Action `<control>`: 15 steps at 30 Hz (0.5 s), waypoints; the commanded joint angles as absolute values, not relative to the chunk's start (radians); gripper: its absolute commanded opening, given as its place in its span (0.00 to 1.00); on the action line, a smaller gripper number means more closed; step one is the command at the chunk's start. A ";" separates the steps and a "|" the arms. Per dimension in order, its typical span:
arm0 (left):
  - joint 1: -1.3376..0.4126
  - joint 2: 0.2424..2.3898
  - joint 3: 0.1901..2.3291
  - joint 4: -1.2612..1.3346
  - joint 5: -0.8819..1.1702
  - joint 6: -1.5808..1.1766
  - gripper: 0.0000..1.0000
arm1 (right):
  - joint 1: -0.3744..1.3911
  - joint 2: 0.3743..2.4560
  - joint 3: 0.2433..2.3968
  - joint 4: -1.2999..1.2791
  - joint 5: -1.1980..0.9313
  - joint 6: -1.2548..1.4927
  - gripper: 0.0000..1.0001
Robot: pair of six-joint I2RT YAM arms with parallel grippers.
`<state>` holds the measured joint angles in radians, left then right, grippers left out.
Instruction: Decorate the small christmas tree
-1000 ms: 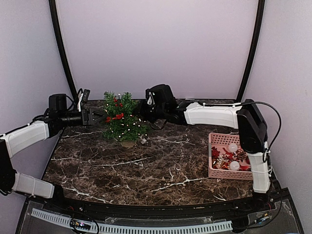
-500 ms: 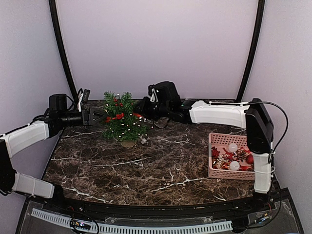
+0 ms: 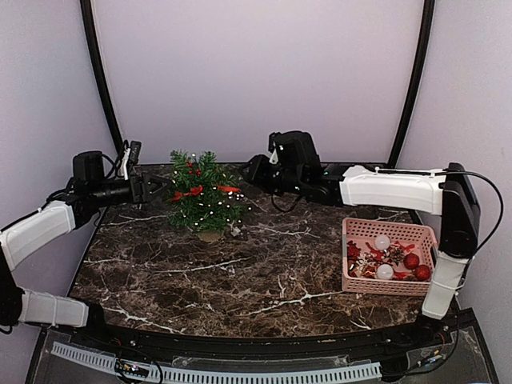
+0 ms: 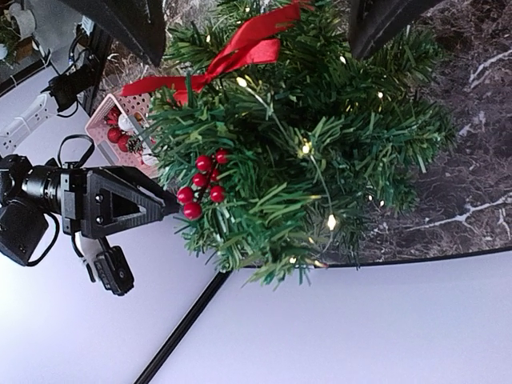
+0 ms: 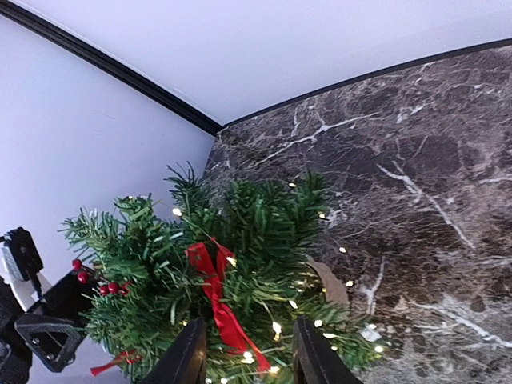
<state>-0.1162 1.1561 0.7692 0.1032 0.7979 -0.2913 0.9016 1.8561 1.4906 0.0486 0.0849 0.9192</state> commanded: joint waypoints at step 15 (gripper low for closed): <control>-0.046 0.897 0.405 0.187 0.367 -0.716 0.76 | 0.730 1.610 1.112 0.138 0.054 0.857 0.44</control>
<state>-0.0731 0.9249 0.5186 0.1406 0.4530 -0.5507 0.7677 1.5600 1.1378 0.0689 0.1509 0.8486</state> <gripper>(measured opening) 0.782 0.438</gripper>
